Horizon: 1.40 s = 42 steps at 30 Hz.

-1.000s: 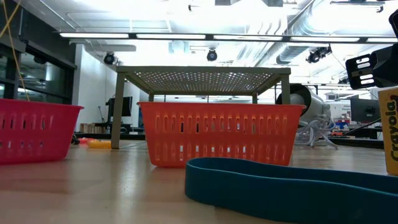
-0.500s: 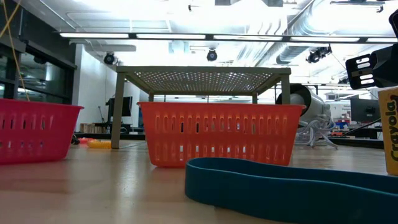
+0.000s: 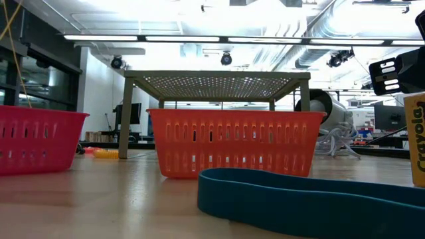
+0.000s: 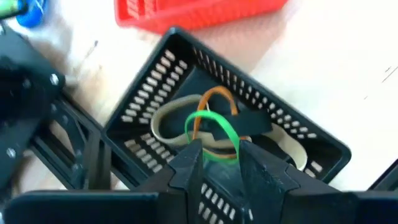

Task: Pick & Place Office Desk Supplies
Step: Put the blue rubber band into the black bin

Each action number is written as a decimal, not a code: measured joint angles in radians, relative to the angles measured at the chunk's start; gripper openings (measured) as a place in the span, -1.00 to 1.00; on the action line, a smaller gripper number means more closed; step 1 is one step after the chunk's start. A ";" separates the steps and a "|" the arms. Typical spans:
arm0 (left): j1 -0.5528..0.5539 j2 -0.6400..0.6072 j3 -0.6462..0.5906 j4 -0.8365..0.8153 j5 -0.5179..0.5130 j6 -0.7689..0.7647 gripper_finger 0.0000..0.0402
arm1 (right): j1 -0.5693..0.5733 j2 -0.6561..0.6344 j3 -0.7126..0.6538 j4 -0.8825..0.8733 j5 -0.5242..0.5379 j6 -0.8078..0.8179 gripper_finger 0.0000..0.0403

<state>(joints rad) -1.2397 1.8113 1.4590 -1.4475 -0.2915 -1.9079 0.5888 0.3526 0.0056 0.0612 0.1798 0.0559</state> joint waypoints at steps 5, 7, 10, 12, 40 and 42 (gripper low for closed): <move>0.028 0.001 0.000 0.005 -0.029 0.063 -0.52 | 0.000 0.000 0.000 0.000 0.000 0.000 -0.47; 0.042 0.001 0.000 0.011 -0.042 0.101 -0.52 | 0.000 0.000 0.000 0.000 0.000 0.000 -0.47; 0.074 0.001 0.000 0.034 -0.093 0.197 -0.52 | 0.000 0.000 0.000 0.000 0.000 0.000 -0.47; 0.106 0.001 0.000 0.059 -0.122 0.277 -0.52 | 0.000 0.000 0.000 0.000 0.000 0.000 -0.47; 0.590 0.001 0.000 0.729 -0.134 1.722 -0.52 | 0.000 0.000 0.000 0.000 0.000 0.000 -0.47; 0.601 0.001 0.000 0.768 -0.134 1.794 -0.52 | 0.000 0.000 0.000 0.000 0.000 0.000 -0.47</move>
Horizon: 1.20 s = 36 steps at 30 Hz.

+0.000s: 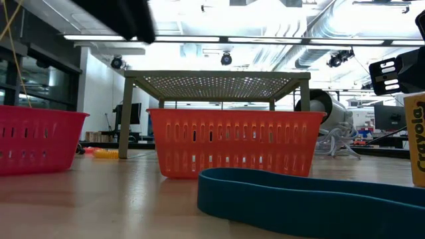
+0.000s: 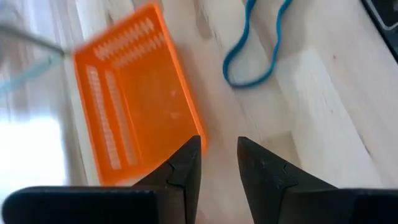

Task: Pick & Place Office Desk Supplies
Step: Put the blue rubber band into the black bin

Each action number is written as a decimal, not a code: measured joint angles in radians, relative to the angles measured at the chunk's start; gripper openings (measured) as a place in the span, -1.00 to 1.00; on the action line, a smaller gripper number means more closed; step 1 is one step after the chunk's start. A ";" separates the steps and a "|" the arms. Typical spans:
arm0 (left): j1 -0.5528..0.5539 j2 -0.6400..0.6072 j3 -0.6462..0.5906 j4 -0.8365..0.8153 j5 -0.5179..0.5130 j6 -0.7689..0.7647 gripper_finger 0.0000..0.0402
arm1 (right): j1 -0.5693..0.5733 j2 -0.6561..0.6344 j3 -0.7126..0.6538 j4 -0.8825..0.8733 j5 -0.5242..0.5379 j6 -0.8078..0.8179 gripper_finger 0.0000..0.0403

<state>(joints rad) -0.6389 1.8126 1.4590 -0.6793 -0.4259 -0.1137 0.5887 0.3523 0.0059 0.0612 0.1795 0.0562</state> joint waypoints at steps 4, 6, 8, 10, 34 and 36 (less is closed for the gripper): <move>0.016 0.000 0.000 0.058 0.000 0.096 -0.52 | 0.000 0.000 0.000 0.000 0.000 0.000 -0.47; 0.021 0.002 0.000 0.075 0.004 0.124 -0.52 | 0.000 0.000 0.000 0.000 0.000 0.000 -0.47; 0.026 0.008 0.000 0.090 0.021 0.143 -0.52 | 0.000 0.000 0.000 0.000 0.000 0.000 -0.47; 0.028 0.010 0.000 0.090 0.040 0.152 -0.52 | 0.000 0.000 0.000 0.000 0.000 0.000 -0.47; 0.044 0.189 0.011 0.367 0.192 0.405 -0.52 | 0.000 0.000 0.000 0.000 0.000 0.000 -0.47; 0.051 0.198 0.018 0.367 0.208 0.404 -0.52 | 0.000 0.000 0.000 0.000 0.000 0.000 -0.47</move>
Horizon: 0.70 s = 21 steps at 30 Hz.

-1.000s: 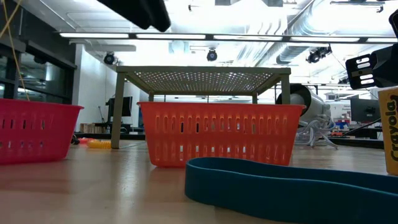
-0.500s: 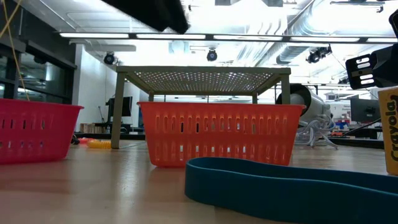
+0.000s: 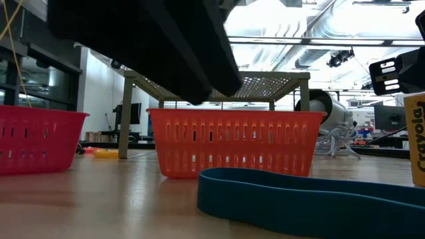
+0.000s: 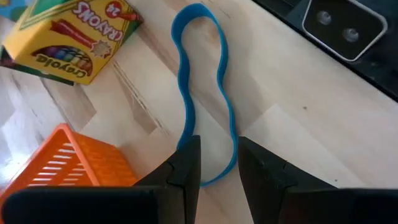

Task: Pick & Place Office Desk Supplies
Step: Put the blue rubber band into the black bin

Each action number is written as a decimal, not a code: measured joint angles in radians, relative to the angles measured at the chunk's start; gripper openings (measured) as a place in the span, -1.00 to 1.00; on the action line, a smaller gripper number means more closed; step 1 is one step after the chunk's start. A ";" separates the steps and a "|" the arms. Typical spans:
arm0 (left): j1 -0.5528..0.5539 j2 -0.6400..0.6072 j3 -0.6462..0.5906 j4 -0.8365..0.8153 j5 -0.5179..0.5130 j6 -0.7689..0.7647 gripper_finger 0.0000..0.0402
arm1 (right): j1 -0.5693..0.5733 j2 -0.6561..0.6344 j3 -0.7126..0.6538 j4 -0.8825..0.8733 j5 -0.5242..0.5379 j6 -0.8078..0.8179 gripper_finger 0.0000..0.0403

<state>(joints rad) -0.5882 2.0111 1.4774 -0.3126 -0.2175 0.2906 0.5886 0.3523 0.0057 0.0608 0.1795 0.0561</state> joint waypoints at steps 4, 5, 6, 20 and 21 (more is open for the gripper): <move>0.005 0.001 0.002 -0.001 0.006 0.001 -0.52 | 0.000 0.000 0.000 0.000 0.000 0.000 -0.47; 0.005 0.001 0.003 -0.004 0.006 0.001 -0.52 | 0.000 0.000 0.000 0.000 0.000 0.000 -0.47; 0.005 0.001 0.004 -0.011 0.006 0.001 -0.52 | 0.000 0.000 0.000 0.000 0.000 0.000 -0.47; 0.003 0.099 0.101 -0.054 0.037 -0.015 -0.52 | 0.000 0.000 0.000 0.000 0.000 0.000 -0.47; 0.003 0.108 0.119 -0.071 0.037 -0.017 -0.52 | 0.000 0.000 0.000 0.000 0.000 0.000 -0.47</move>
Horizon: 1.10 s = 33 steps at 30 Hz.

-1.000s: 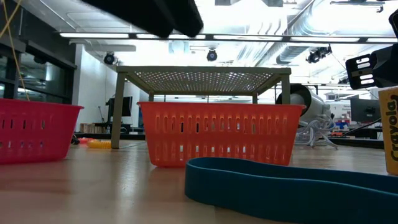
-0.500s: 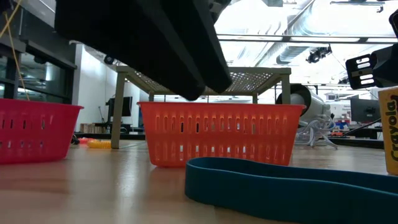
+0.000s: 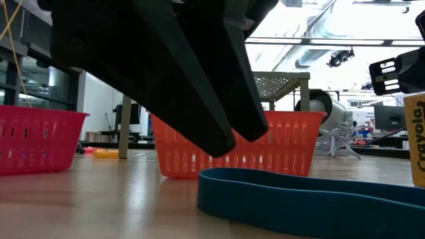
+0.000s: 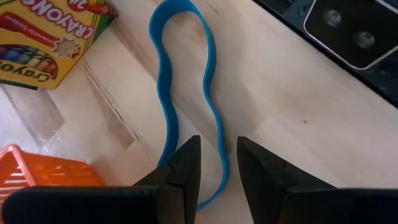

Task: Pick & Place Office Desk Supplies
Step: Put the blue rubber band into the black bin

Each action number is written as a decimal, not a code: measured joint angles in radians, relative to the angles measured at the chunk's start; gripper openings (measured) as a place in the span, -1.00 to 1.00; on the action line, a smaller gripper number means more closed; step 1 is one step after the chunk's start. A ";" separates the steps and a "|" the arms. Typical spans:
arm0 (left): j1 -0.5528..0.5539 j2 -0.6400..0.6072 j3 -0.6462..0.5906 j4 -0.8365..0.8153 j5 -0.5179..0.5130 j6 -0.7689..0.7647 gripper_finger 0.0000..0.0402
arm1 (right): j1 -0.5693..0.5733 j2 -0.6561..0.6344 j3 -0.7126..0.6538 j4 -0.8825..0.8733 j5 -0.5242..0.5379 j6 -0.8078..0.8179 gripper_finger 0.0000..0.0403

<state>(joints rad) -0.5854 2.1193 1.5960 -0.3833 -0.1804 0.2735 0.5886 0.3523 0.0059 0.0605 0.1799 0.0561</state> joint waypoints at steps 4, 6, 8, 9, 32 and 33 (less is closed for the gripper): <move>0.000 0.021 0.045 -0.044 0.000 -0.016 -0.52 | 0.000 0.000 0.000 0.000 0.000 0.000 -0.47; 0.000 0.021 0.046 -0.058 -0.001 -0.028 -0.52 | 0.000 0.000 0.000 0.000 0.000 0.000 -0.47; 0.000 0.021 0.046 -0.067 -0.005 -0.049 -0.52 | 0.000 0.000 0.000 0.000 0.000 0.000 -0.47; 0.000 0.021 0.046 -0.075 -0.005 -0.063 -0.52 | 0.000 0.000 0.000 0.000 0.000 0.000 -0.47; -0.002 0.055 0.045 -0.122 -0.016 -0.132 -0.52 | 0.000 0.000 0.000 0.000 0.000 0.000 -0.47; -0.002 0.055 0.045 -0.122 -0.016 -0.132 -0.52 | 0.000 0.000 0.000 0.000 0.000 0.000 -0.47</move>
<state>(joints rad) -0.5869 2.1742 1.6413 -0.5053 -0.1967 0.1417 0.5884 0.3523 0.0055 0.0605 0.1799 0.0562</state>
